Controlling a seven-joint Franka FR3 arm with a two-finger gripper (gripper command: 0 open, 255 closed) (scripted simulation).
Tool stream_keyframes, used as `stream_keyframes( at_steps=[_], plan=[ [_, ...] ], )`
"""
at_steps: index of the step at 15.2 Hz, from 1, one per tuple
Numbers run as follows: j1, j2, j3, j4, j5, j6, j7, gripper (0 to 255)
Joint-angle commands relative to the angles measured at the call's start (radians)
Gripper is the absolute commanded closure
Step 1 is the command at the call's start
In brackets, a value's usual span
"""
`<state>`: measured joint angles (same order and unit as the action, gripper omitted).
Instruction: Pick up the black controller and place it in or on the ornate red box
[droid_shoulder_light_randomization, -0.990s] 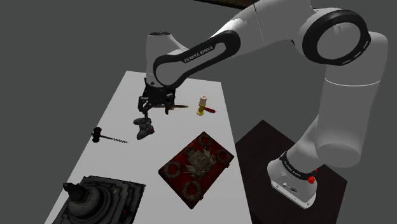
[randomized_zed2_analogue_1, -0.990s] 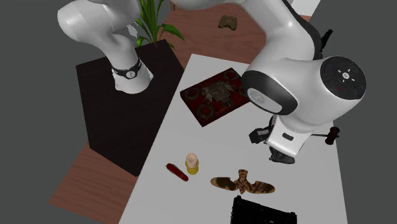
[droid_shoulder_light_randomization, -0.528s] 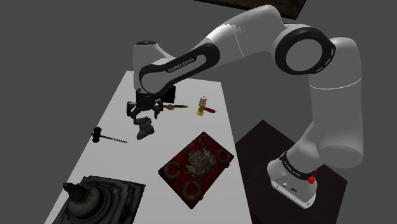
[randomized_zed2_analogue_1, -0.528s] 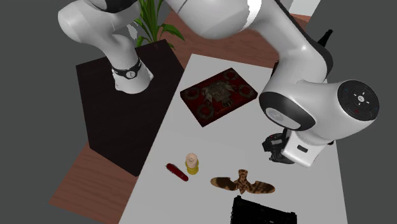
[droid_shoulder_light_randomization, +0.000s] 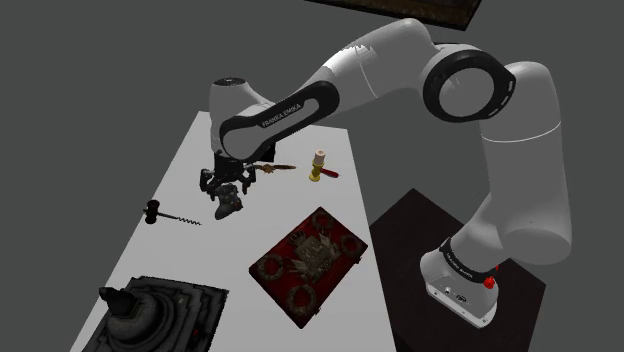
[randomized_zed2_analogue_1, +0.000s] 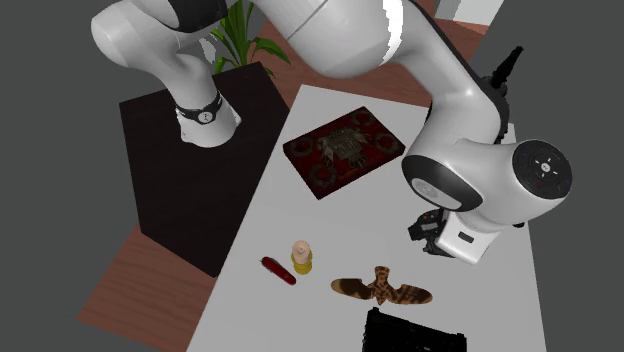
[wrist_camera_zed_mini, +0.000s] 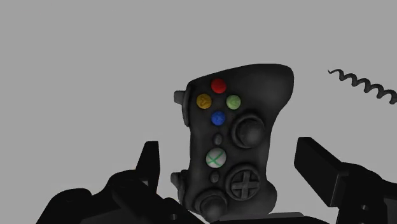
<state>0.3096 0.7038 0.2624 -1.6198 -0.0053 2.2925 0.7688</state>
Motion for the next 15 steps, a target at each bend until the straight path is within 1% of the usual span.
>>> stream_keyframes(
  at_steps=[1,4,5,15],
  plan=[
    [0.0,0.001,0.0,0.0,0.0,0.001,0.0,0],
    [0.0,0.0,0.0,0.0,0.0,0.001,0.0,0],
    [0.0,0.0,0.0,0.0,0.0,0.001,0.0,255],
    [-0.001,-0.008,0.001,0.0,0.001,-0.008,0.001,255]
  ],
)
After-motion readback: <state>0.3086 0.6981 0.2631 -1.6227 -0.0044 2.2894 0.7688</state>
